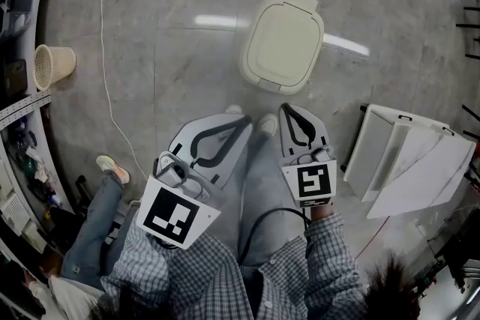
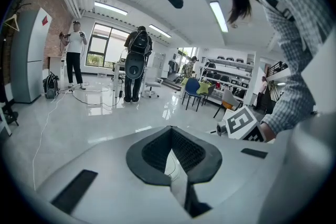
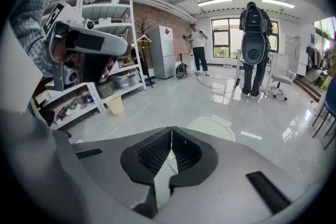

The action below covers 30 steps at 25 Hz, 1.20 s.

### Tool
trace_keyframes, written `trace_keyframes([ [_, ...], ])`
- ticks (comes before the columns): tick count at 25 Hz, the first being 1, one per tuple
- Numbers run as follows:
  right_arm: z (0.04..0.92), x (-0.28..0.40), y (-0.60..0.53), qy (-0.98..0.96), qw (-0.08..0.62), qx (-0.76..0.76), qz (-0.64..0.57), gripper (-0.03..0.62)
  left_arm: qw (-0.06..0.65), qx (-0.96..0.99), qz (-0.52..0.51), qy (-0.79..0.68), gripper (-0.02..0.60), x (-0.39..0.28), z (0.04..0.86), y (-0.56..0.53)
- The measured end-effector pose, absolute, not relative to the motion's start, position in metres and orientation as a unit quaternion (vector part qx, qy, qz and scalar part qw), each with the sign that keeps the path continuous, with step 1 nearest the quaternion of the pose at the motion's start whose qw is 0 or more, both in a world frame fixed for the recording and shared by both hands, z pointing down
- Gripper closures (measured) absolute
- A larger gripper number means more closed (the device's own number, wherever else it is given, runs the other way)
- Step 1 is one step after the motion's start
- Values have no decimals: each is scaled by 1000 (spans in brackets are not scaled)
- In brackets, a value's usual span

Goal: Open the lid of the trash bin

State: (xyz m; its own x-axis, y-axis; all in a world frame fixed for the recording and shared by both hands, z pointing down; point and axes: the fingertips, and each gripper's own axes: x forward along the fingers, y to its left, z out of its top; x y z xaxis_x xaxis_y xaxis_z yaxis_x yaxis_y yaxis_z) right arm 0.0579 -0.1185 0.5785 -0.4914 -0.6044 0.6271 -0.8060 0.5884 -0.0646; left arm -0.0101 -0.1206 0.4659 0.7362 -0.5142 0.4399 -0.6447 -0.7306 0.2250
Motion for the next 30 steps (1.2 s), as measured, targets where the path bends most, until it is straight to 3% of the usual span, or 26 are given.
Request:
trace_keyframes([
  [30, 748, 66, -110, -787, 408, 395, 242, 576, 225, 908, 180, -304, 577, -3, 524, -104],
])
